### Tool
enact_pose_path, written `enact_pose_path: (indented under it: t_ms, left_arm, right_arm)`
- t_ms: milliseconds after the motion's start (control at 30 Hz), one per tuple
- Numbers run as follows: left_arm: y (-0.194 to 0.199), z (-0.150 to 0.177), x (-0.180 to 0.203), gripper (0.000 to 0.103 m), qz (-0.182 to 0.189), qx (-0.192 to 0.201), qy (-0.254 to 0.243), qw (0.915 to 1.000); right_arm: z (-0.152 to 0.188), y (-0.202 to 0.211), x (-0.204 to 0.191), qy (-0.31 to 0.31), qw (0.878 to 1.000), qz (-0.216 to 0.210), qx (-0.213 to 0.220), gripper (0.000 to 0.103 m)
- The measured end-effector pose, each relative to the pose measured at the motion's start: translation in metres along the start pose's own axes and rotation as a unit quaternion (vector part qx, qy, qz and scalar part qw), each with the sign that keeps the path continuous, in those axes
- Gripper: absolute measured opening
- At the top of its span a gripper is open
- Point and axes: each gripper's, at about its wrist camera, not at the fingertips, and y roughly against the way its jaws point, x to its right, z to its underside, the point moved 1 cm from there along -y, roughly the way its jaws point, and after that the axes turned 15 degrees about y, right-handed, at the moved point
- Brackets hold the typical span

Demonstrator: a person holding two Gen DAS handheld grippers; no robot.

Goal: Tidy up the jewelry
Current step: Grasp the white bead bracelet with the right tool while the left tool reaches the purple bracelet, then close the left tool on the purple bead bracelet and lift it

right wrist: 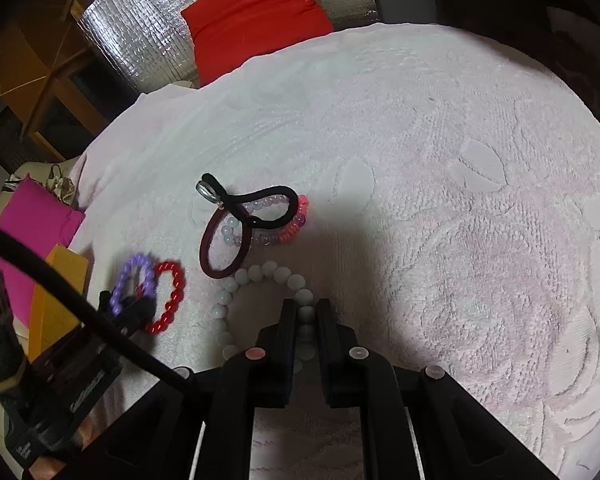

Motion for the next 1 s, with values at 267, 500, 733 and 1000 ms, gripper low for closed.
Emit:
enact_pose_path:
  t_ms: [267, 500, 733, 1000]
  left_arm:
    - [0.025, 0.03, -0.015, 0.023, 0.02, -0.038, -0.011, 0.999]
    - [0.033, 0.032, -0.02, 0.034, 0.014, -0.043, -0.027, 0.9986]
    - [0.029, 0.032, -0.022, 0.036, 0.009, -0.047, -0.035, 0.9982]
    - [0.03, 0.033, -0.018, 0.025, 0.017, -0.038, -0.041, 0.9983]
  right_arm:
    - [-0.006, -0.006, -0.008, 0.002, 1.0, 0.011, 0.002, 0.012]
    - [-0.008, -0.01, -0.013, 0.006, 1.0, 0.022, 0.004, 0.013]
    - [-0.007, -0.01, -0.013, 0.008, 1.0, 0.025, 0.006, 0.013]
    - [-0.008, -0.007, -0.013, 0.01, 1.0, 0.024, 0.008, 0.012]
